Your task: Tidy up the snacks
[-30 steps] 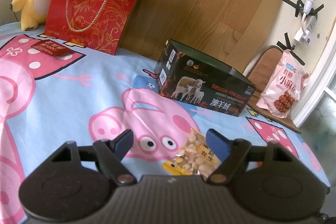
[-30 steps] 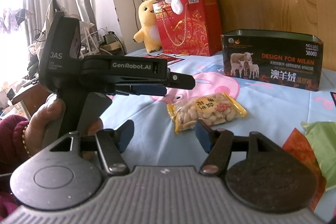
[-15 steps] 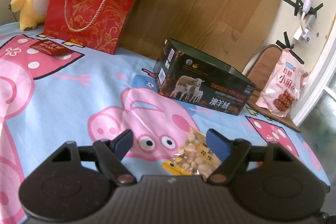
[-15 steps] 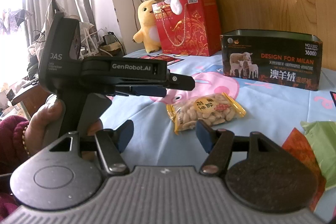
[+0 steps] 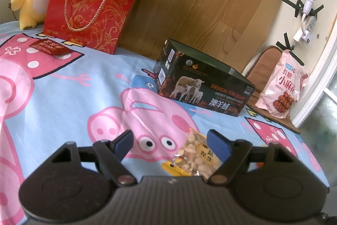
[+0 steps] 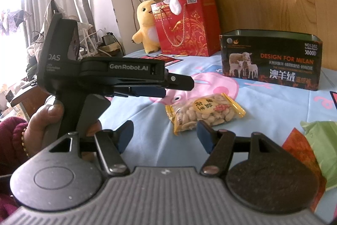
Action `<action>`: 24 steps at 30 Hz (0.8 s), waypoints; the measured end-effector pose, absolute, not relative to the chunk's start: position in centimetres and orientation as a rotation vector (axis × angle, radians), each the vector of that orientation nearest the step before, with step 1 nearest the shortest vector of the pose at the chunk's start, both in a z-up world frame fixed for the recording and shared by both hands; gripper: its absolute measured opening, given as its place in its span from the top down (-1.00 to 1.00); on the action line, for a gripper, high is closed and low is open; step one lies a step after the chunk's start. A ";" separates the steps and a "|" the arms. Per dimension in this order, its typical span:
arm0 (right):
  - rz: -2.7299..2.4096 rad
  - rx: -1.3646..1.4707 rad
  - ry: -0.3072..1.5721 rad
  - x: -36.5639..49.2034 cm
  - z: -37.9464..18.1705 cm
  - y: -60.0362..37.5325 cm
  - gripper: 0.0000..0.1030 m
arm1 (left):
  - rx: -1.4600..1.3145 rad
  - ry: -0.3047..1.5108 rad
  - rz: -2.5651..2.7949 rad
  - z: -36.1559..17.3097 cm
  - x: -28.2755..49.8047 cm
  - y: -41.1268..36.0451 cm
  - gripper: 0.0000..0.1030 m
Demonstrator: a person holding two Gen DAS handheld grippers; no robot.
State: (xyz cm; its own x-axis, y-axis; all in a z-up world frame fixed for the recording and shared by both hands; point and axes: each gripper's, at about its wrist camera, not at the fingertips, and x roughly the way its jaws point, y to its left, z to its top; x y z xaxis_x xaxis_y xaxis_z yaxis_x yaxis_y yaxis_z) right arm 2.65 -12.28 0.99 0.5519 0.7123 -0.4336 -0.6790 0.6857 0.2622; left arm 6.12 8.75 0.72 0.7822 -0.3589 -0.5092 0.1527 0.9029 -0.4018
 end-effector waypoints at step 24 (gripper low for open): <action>0.825 0.070 0.545 2.7 1.0 -12.4 -0.36 | -0.353 0.616 -0.283 0.7 6.1 8.7 -0.54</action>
State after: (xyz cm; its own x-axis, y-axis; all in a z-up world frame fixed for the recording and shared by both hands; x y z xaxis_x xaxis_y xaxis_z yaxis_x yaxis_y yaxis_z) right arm 2.71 -12.40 0.97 0.5498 0.7138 -0.4338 -0.6788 0.6845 0.2658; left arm 6.13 8.74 0.73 0.7810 -0.3599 -0.5104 0.1527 0.9025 -0.4027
